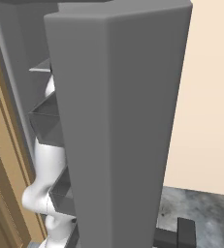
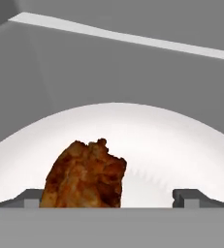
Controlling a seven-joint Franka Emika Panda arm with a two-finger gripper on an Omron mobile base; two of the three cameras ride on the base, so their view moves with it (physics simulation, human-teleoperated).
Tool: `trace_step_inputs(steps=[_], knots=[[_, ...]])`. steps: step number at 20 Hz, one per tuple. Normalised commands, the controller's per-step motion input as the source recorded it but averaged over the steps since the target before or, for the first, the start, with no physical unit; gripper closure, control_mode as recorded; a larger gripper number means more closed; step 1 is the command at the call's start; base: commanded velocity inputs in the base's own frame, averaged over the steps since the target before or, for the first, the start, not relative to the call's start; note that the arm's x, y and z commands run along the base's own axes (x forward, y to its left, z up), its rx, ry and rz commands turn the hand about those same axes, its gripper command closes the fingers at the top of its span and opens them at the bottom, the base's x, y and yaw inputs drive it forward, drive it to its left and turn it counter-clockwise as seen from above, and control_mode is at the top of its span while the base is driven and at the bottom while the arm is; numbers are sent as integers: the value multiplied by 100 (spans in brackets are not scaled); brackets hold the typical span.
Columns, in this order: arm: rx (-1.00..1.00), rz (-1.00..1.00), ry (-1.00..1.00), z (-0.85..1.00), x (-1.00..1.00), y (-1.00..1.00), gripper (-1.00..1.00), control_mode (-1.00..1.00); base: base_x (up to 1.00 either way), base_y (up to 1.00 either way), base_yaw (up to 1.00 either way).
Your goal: Transport the chicken drumstick from the fridge to the microwave and turn on the microwave.
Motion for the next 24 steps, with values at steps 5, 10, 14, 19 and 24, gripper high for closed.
trace_step_inputs(steps=[5, 10, 14, 19, 24], knots=[[0, 0, 3, -12, 29, 1, -100, -100, 0, 0, 0], [0, 0, 1, -36, 10, 6, -100, -100, 0, 0, 0], [0, 0, 0, -39, 0, 3, 100, -100, 0, 0, 0], [0, 0, 0, -28, 0, 0, 100, -100, 0, 0, 0], [-1, 0, -2, -52, 0, 0, 100, -100, 0, 0, 0]])
